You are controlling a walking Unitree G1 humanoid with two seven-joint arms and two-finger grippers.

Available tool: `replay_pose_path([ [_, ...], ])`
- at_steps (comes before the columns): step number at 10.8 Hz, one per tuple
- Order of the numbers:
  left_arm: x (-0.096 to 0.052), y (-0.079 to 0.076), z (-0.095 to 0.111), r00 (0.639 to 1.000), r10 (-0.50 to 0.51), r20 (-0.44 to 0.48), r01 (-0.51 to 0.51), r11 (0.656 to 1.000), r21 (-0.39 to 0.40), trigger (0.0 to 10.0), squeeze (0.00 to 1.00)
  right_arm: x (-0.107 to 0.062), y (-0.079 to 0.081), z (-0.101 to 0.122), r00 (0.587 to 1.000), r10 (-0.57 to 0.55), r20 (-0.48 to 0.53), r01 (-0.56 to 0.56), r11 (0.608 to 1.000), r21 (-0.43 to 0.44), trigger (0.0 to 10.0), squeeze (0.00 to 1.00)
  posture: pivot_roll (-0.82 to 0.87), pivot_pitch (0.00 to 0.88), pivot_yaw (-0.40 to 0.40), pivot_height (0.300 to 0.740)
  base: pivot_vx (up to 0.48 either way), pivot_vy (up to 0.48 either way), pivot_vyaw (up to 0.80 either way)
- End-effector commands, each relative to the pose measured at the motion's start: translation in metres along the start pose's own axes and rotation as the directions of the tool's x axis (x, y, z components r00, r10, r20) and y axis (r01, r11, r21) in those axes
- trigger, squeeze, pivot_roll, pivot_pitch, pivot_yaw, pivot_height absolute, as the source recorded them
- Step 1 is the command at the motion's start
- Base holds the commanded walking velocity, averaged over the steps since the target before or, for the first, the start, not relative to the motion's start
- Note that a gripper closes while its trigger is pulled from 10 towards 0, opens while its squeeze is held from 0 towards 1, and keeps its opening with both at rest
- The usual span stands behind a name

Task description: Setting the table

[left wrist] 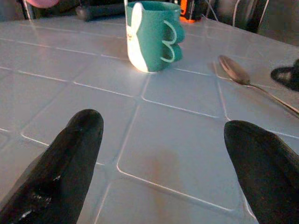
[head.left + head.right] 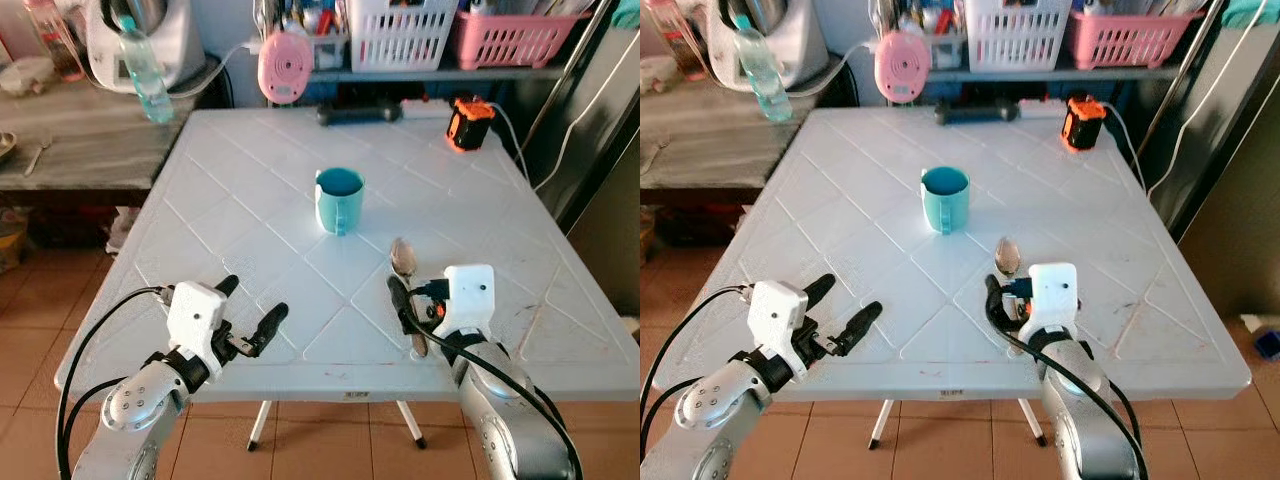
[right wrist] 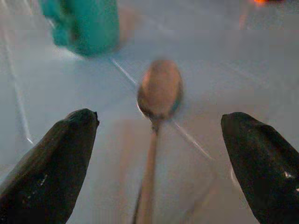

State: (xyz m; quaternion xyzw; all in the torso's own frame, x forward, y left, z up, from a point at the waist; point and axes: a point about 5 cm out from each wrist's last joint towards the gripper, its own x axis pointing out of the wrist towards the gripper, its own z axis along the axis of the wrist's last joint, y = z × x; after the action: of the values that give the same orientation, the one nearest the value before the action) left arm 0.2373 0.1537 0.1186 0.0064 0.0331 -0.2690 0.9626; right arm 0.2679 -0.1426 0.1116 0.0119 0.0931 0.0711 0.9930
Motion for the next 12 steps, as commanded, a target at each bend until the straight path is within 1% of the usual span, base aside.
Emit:
replay_pose_path([
  [1, 0.000, 0.000, 0.003, 1.000, -0.016, 0.010, 0.016, 1.000, 0.010, 10.0, 0.00, 0.001, -0.001, -0.007, 0.999, -0.005, -0.034, 0.006, 1.000, 0.026, 10.0, 0.00, 0.03, 0.055, 0.031, 0.740, 0.000, 0.000, 0.00],
  [3, 0.003, 0.001, -0.002, 1.000, -0.030, 0.000, 0.030, 1.000, 0.005, 10.0, 0.00, 0.007, 0.000, -0.019, 0.994, 0.000, -0.112, 0.007, 0.998, 0.063, 10.0, 0.00, 0.03, 0.053, 0.035, 0.740, 0.000, 0.000, 0.00],
  [4, 0.004, 0.001, -0.004, 0.999, -0.033, -0.003, 0.033, 0.999, 0.002, 10.0, 0.00, 0.010, 0.003, -0.025, 0.990, 0.017, -0.143, -0.005, 0.996, 0.087, 9.3, 0.00, 0.03, 0.050, 0.035, 0.740, 0.000, 0.000, 0.00],
  [5, 0.004, 0.001, -0.006, 0.999, -0.038, -0.004, 0.038, 0.999, 0.000, 10.0, 0.00, 0.015, 0.004, -0.026, 0.987, 0.027, -0.156, -0.007, 0.992, 0.124, 0.0, 0.00, 0.03, 0.047, 0.034, 0.740, 0.000, 0.000, 0.00],
  [6, 0.005, 0.001, -0.007, 0.999, -0.042, -0.004, 0.042, 0.999, -0.002, 10.0, 0.00, 0.018, 0.007, -0.027, 0.982, 0.034, -0.185, -0.009, 0.991, 0.131, 0.0, 0.00, 0.03, 0.045, 0.033, 0.740, 0.000, 0.000, 0.00],
  [7, 0.006, 0.000, -0.009, 0.999, -0.043, -0.004, 0.043, 0.999, -0.004, 10.0, 0.00, 0.022, 0.008, -0.023, 0.982, 0.015, -0.190, 0.011, 0.991, 0.135, 0.0, 0.00, 0.04, 0.046, 0.029, 0.740, 0.000, 0.000, 0.00],
  [8, 0.007, 0.000, -0.010, 0.999, -0.043, -0.005, 0.043, 0.999, -0.005, 10.0, 0.00, 0.023, 0.008, -0.024, 0.980, 0.010, -0.196, 0.018, 0.990, 0.141, 0.0, 0.00, 0.04, 0.047, 0.028, 0.740, 0.000, 0.000, 0.00],
  [10, 0.008, -0.003, -0.013, 0.999, -0.052, -0.008, 0.052, 0.999, -0.014, 10.0, 0.00, 0.025, 0.009, -0.028, 0.970, 0.000, -0.242, 0.038, 0.988, 0.152, 0.0, 0.00, 0.04, 0.050, 0.032, 0.740, 0.000, 0.000, 0.00],
  [12, 0.010, -0.006, -0.015, 0.998, -0.061, -0.005, 0.061, 0.998, -0.023, 10.0, 0.00, 0.029, 0.008, -0.031, 0.961, -0.017, -0.277, 0.054, 0.990, 0.127, 0.0, 0.00, 0.03, 0.052, 0.033, 0.740, 0.000, 0.000, 0.00],
])
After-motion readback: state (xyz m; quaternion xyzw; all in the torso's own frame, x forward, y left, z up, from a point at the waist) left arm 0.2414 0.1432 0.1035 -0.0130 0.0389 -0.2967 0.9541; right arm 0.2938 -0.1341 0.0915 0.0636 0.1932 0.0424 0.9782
